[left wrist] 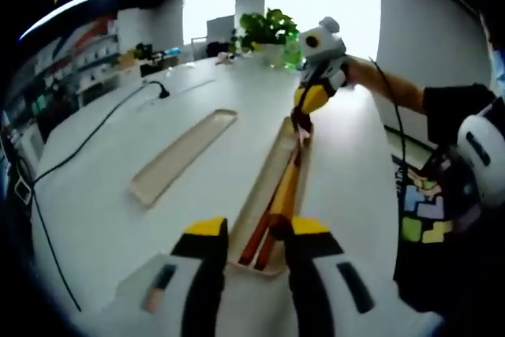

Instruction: Arrange the utensils inside the cutlery case until each visible utensil rests in its matching compartment.

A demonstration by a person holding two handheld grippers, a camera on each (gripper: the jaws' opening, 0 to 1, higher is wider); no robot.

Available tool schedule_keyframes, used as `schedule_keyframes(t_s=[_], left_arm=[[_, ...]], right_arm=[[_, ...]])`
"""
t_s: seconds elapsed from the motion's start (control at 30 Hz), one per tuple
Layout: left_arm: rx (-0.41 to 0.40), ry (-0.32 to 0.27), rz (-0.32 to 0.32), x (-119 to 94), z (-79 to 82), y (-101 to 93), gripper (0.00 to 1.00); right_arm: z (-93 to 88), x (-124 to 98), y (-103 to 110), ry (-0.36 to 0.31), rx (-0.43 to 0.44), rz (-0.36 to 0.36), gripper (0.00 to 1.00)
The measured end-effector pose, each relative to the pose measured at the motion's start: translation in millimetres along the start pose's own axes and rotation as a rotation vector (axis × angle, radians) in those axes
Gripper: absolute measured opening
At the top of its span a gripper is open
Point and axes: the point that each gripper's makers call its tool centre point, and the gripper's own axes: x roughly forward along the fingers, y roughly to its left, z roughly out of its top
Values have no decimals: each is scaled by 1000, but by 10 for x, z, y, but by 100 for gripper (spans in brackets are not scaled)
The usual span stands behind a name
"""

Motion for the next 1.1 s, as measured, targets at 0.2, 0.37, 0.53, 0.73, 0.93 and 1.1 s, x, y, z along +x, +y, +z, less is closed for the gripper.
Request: schedule_keyframes(t_s=[0.2,0.37,0.53,0.73,0.93,1.1], left_arm=[[73,48,12,-24,-88,-40,42],[110,81,33,-35,-122,-35,48],[133,85,43,-42,-98,-51,48],[194,133,36,16,-150,-94,48],[240,161,45,33,-175,-86,51],[251,183,45,42,-196,-69,50]], right_arm=[[-47,14,16,18,22,12,1],[-73,40,3,32,47,16,1],[-100,62,-23,60,66,12,1],[-127,87,-51,105,93,0,2],[-172,98,-118,143,134,-22,2],[-192,92,-141,161,168,-32,2]])
